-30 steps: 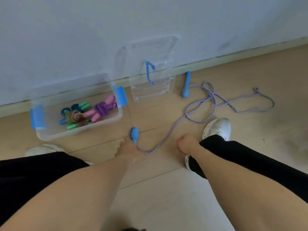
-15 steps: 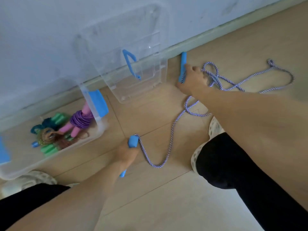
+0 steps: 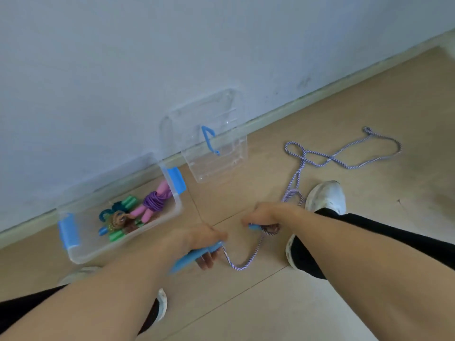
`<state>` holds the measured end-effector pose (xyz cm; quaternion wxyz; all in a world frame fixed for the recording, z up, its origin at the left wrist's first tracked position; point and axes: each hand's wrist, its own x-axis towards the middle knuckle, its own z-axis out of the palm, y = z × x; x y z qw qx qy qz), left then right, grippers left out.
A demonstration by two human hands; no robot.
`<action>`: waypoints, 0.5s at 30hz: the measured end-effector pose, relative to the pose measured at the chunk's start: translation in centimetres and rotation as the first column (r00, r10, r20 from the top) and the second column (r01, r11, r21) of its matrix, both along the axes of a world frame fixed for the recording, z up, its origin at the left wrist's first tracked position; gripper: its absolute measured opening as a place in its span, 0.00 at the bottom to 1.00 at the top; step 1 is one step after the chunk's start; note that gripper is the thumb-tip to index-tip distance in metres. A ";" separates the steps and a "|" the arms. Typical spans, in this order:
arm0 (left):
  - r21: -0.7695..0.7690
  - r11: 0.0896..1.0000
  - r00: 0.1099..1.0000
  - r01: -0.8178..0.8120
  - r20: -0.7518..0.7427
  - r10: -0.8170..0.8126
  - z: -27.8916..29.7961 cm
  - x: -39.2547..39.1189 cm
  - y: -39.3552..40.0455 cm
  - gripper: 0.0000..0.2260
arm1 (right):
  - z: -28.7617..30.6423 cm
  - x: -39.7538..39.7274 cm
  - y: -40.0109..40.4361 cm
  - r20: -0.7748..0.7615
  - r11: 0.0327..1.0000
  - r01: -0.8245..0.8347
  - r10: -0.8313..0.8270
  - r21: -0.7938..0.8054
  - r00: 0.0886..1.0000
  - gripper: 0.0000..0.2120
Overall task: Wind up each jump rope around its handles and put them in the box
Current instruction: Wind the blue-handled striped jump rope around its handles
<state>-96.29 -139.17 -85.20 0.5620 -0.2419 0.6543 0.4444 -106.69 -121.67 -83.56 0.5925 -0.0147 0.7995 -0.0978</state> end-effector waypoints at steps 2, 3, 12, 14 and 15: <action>0.019 0.997 0.997 0.070 0.031 -0.071 3.6 -0.5 -1.4 0.12 | 4.6 -0.6 -0.7 0.064 0.996 0.041 -0.035 -0.082 0.997 0.18; 0.038 0.995 0.996 0.088 0.029 -0.090 5.7 -0.8 -2.2 0.11 | 6.9 -1.2 -1.0 0.032 0.989 0.051 -0.047 -0.135 0.998 0.20; 0.388 0.841 0.740 -0.378 -0.419 0.526 26.8 -3.4 -6.9 0.09 | 28.4 -1.3 -3.0 0.017 0.574 0.215 -0.330 -0.790 0.944 0.20; 0.443 0.845 0.747 -0.299 -0.442 0.497 30.1 -2.9 -6.7 0.13 | 30.0 0.0 -3.2 0.035 0.538 0.188 -0.281 -0.821 0.959 0.23; 0.473 0.840 0.773 -0.265 -0.417 0.478 31.3 -2.5 -6.6 0.16 | 30.3 0.5 -3.3 0.046 0.532 0.183 -0.261 -0.827 0.964 0.25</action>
